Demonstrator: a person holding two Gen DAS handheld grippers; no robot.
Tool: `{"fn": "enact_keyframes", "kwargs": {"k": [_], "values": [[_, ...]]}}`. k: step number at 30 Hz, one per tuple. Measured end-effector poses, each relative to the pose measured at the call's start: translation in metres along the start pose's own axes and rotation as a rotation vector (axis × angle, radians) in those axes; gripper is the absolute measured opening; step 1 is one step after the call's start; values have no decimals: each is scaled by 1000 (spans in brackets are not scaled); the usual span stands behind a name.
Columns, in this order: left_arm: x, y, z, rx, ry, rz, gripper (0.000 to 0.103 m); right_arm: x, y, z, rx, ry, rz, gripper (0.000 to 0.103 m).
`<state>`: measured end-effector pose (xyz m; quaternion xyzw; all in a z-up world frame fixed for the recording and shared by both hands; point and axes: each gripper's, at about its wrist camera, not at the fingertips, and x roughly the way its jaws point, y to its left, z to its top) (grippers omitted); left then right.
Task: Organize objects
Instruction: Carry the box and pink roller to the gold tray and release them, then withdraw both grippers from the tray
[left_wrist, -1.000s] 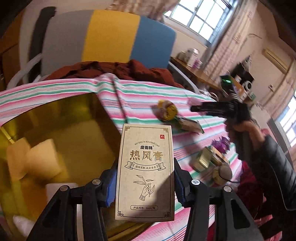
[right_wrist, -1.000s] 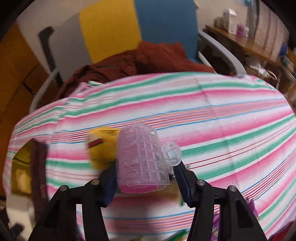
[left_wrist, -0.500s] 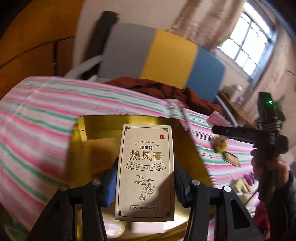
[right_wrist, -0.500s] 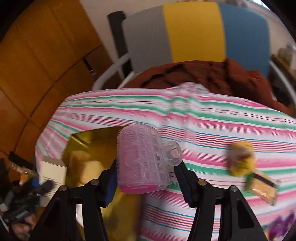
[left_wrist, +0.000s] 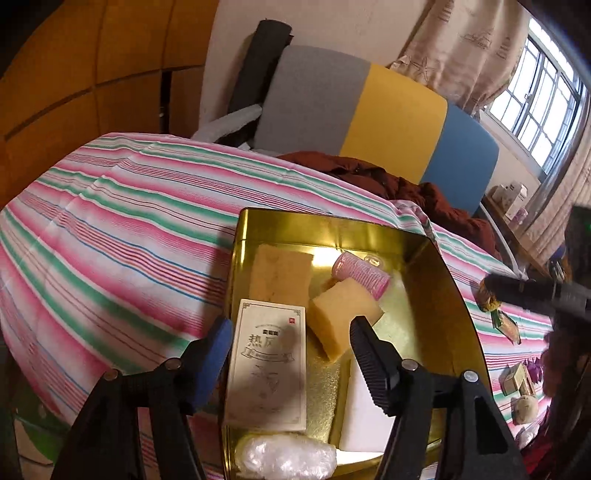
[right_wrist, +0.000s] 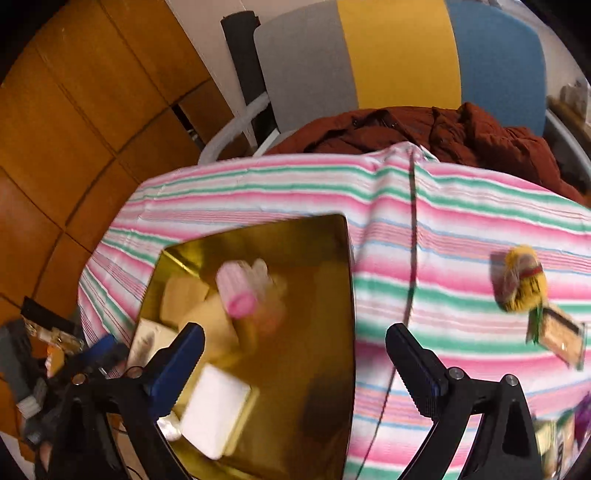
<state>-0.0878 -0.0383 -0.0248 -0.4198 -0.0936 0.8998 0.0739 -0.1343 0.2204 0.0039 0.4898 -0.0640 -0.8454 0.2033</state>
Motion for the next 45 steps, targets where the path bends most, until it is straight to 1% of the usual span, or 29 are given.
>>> {"fn": "enact_keyframes", "kwargs": {"k": [4, 10, 15, 21, 25, 34, 45], "values": [[-10, -4, -5, 3, -19, 38, 67, 1, 6, -20, -28, -7, -35, 99], [-22, -11, -15, 9, -27, 63, 68, -3, 17, -44, -73, -20, -70, 100], [-28, -16, -24, 16, -26, 74, 68, -9, 21, -58, -95, -46, -115, 101], [-33, -28, -35, 42, -30, 99, 68, -19, 24, -72, -132, -94, -188, 102], [-36, -38, -40, 69, -45, 120, 68, -23, 27, -78, -157, -114, -209, 102], [-39, -53, -47, 126, -43, 121, 68, -30, 25, -84, -165, -130, -219, 102], [-38, -65, -49, 173, -39, 121, 68, -34, 19, -86, -194, -134, -244, 102]]}}
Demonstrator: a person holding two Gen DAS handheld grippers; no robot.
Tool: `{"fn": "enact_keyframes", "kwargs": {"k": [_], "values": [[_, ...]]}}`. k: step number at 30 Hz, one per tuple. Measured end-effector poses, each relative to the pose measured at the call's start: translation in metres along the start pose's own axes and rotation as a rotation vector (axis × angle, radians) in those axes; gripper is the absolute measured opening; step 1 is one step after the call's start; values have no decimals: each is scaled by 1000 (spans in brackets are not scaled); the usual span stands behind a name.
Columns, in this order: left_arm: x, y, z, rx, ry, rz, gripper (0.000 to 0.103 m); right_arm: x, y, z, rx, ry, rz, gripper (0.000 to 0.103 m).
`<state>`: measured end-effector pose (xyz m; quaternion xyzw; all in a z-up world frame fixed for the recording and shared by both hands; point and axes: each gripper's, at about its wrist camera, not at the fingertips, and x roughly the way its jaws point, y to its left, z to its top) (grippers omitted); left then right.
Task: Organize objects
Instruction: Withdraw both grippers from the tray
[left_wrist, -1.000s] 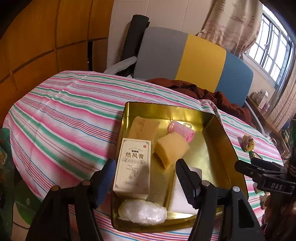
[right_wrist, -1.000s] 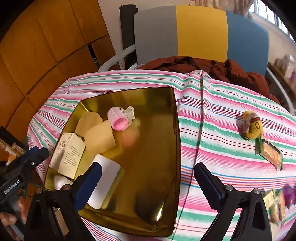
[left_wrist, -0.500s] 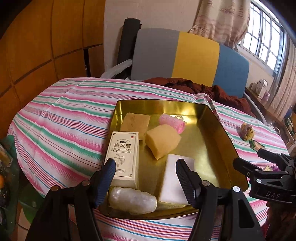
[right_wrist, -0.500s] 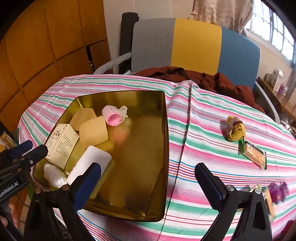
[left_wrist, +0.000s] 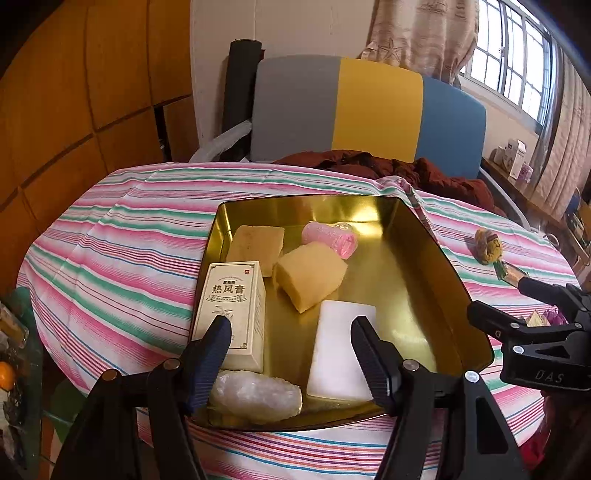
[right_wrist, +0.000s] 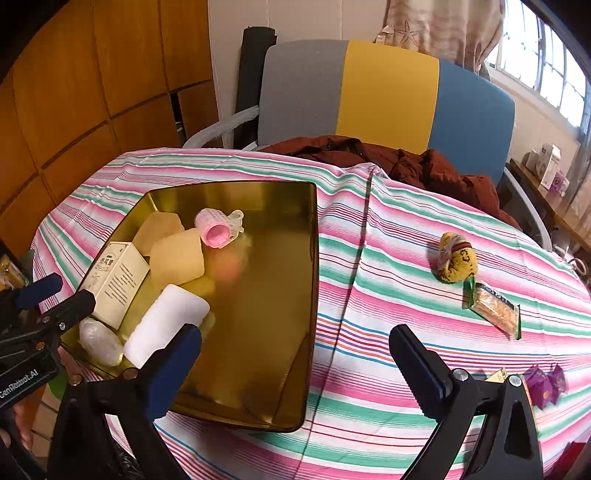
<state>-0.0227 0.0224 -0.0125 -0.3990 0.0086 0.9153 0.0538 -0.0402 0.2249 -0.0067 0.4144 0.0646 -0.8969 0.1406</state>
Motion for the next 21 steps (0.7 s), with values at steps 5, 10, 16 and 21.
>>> {"fn": "enact_keyframes", "kwargs": {"k": [5, 10, 16, 21], "values": [[1, -7, 0, 25, 4, -11, 68, -1, -6, 1, -5, -4, -9, 102], [1, -11, 0, 41, 4, -39, 68, 5, -21, 3, 10, 12, -29, 102], [5, -12, 1, 38, 9, -45, 68, 13, -43, 4, 12, 35, -55, 102], [5, -14, 3, 45, 8, -58, 68, 21, -80, 6, 38, 57, -70, 102]]}}
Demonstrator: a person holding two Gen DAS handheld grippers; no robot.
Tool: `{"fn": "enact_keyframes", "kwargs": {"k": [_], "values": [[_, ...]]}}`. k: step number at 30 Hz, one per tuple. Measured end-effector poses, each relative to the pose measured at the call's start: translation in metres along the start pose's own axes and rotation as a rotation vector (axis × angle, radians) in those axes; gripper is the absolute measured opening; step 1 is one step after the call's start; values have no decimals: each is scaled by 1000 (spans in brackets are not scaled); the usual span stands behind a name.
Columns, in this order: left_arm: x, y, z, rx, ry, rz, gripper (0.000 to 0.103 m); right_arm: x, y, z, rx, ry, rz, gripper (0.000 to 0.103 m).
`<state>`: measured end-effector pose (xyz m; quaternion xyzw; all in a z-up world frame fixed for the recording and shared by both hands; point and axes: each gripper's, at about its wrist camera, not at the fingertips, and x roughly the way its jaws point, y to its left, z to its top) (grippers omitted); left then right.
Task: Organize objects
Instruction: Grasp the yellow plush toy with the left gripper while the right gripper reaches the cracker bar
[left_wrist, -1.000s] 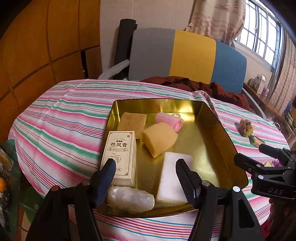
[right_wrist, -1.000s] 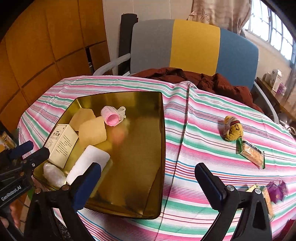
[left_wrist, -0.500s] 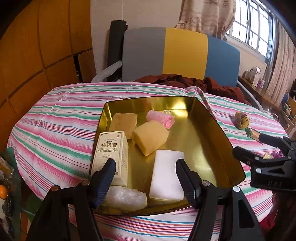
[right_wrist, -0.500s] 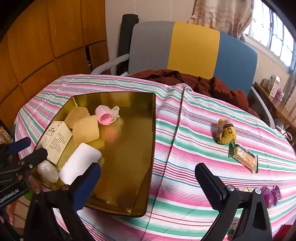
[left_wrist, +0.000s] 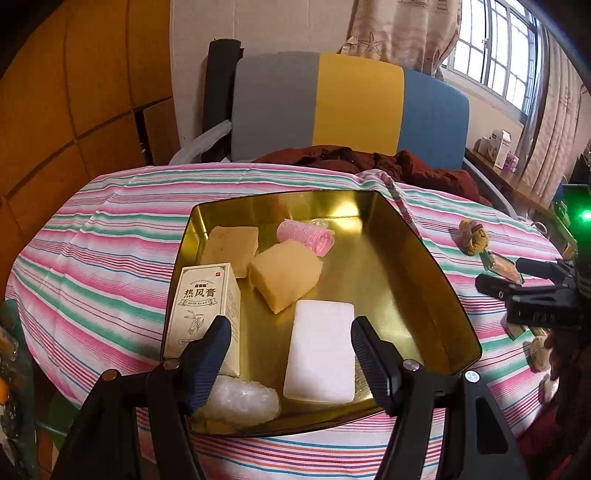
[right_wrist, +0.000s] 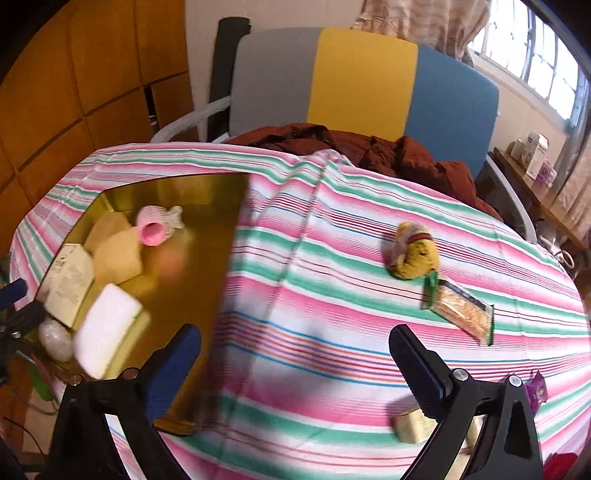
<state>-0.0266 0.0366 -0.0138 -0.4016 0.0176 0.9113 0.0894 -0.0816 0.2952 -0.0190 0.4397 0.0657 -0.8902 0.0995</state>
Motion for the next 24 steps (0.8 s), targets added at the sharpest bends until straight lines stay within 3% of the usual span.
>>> {"fn": "enact_keyframes", "kwargs": {"k": [9, 16, 19, 24], "values": [[-1, -13, 8, 20, -12, -61, 68, 17, -122, 8, 177, -5, -109, 102], [4, -39, 26, 68, -7, -114, 68, 36, -224, -5, 437, 13, -162, 102], [8, -63, 38, 108, -10, -167, 68, 38, -250, -13, 566, 43, -137, 102], [23, -107, 59, 146, 11, -250, 68, 33, -257, -14, 609, 38, -115, 102]]}}
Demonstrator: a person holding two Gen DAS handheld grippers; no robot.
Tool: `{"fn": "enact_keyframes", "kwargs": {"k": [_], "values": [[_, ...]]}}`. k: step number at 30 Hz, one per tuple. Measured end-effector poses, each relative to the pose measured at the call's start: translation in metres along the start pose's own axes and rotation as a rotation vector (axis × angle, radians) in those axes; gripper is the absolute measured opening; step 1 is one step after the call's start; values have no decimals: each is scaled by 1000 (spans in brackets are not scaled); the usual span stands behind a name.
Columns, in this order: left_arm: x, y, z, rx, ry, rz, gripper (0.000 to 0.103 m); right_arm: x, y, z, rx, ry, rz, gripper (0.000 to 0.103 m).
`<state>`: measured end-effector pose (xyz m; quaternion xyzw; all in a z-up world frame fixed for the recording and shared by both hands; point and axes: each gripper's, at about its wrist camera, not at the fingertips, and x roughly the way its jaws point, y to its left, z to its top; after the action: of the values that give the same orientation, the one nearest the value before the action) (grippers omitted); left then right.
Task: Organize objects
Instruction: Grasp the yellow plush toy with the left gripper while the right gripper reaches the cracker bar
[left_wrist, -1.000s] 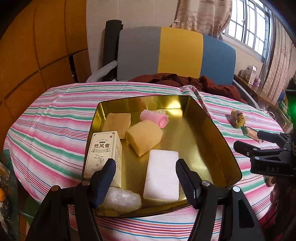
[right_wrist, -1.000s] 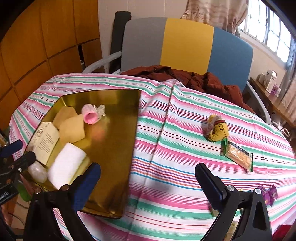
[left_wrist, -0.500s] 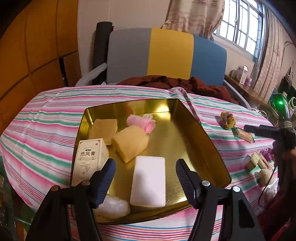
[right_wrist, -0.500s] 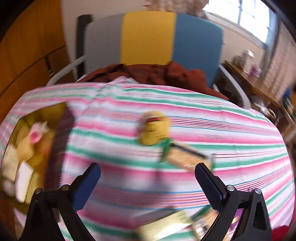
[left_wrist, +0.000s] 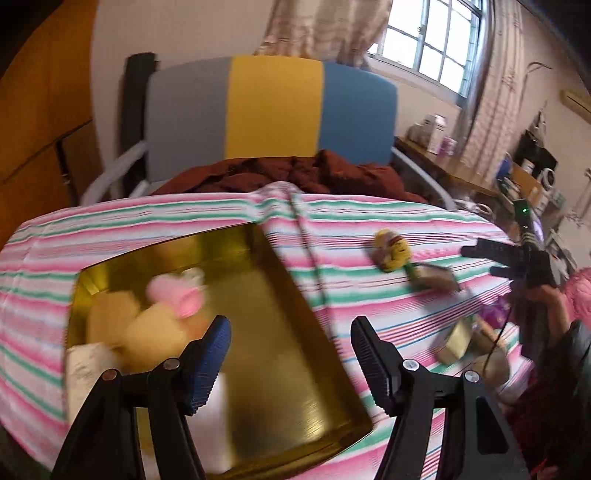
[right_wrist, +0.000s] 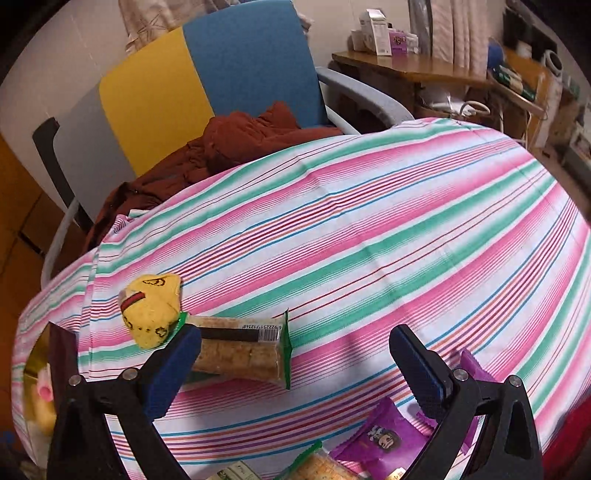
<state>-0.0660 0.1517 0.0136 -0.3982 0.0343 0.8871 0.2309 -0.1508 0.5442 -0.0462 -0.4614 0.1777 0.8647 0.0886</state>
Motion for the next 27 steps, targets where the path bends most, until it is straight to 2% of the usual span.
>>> {"fn": "enact_keyframes", "kwargs": {"k": [8, 18, 27], "values": [[58, -62, 39, 60, 66, -136, 68, 0, 1, 0, 2, 13, 10, 103], [148, -92, 73, -32, 200, -247, 67, 5, 4, -3, -6, 51, 14, 102], [211, -111, 97, -98, 242, -283, 68, 1, 8, -3, -16, 37, 21, 102]]}}
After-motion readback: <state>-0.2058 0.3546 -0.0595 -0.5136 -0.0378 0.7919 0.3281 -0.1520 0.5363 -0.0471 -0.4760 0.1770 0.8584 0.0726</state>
